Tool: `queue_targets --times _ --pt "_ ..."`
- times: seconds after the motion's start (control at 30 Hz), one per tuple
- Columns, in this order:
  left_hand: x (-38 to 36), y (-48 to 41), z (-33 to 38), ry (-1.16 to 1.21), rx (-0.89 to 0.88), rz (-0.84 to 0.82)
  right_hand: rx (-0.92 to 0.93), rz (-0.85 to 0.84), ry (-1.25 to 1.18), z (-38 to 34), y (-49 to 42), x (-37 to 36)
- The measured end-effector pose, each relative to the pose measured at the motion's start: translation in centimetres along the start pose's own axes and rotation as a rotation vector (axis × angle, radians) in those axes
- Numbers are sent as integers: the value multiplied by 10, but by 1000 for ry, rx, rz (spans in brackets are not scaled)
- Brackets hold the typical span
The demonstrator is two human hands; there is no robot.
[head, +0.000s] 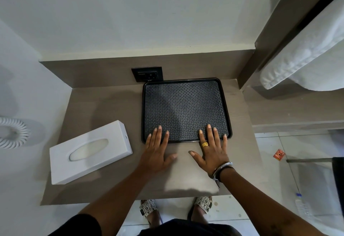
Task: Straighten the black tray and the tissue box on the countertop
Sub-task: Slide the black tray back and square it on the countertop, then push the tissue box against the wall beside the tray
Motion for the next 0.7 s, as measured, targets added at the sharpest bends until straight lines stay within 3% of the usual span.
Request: queue_targets --times 0.2,0.4,0.6,0.7 --pt "26 15 -11 18 -21 121 185 83 -65 -39 22 9" --pt "65 29 -57 48 34 213 407 -51 -44 -104 43 -8" --pt "89 54 -134 -35 124 105 483 -135 -36 -167 38 -21" --pt "92 70 -182 -39 161 -48 497 -168 15 -194 31 -30"
Point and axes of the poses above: each hand's wrist, its own y-axis away from the middle knuckle, its own x-axis out of the back of the hand, z = x × y, the point moved 5 cm from there along -y, towards the middle knuckle, and after that the axes turned 2 degrees about -x, right-handed, at the moved point
